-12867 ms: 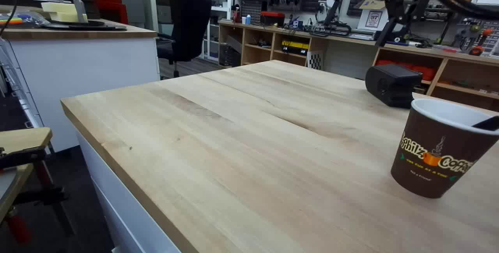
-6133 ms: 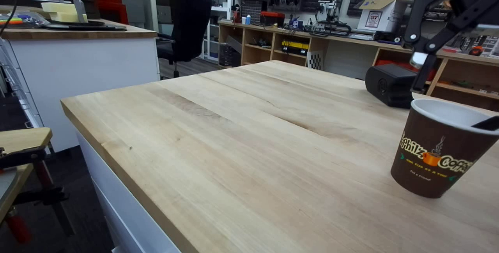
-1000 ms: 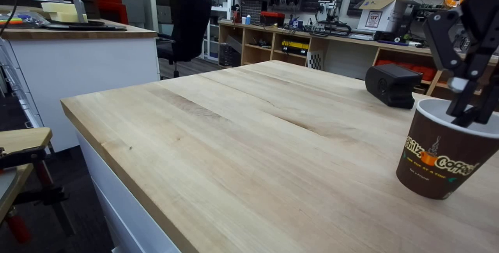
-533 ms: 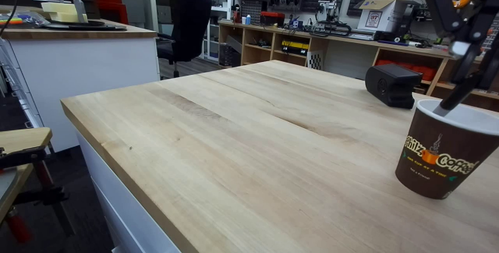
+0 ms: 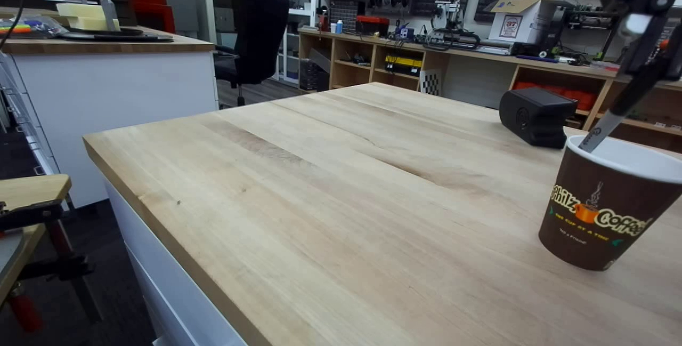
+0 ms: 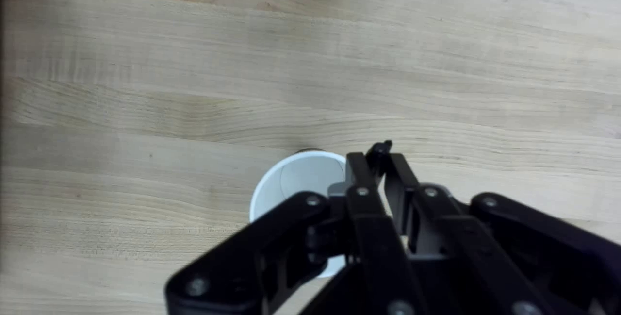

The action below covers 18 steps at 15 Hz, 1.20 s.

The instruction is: Pick up the pen from the brown cup and put it on the table

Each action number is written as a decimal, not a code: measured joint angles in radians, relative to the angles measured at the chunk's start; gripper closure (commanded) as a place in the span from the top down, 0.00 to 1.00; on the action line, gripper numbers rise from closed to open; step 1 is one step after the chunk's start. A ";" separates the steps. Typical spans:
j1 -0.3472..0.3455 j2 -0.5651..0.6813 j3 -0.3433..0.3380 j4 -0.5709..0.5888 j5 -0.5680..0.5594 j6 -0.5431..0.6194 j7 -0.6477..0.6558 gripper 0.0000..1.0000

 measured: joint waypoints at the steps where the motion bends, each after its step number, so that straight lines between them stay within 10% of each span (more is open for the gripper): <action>1: 0.001 -0.002 0.000 0.003 -0.002 -0.001 0.000 0.04; 12: 0.000 -0.058 -0.016 0.042 -0.050 -0.015 -0.017 0.04; 18: 0.006 -0.074 0.026 0.042 -0.018 0.197 -0.062 0.04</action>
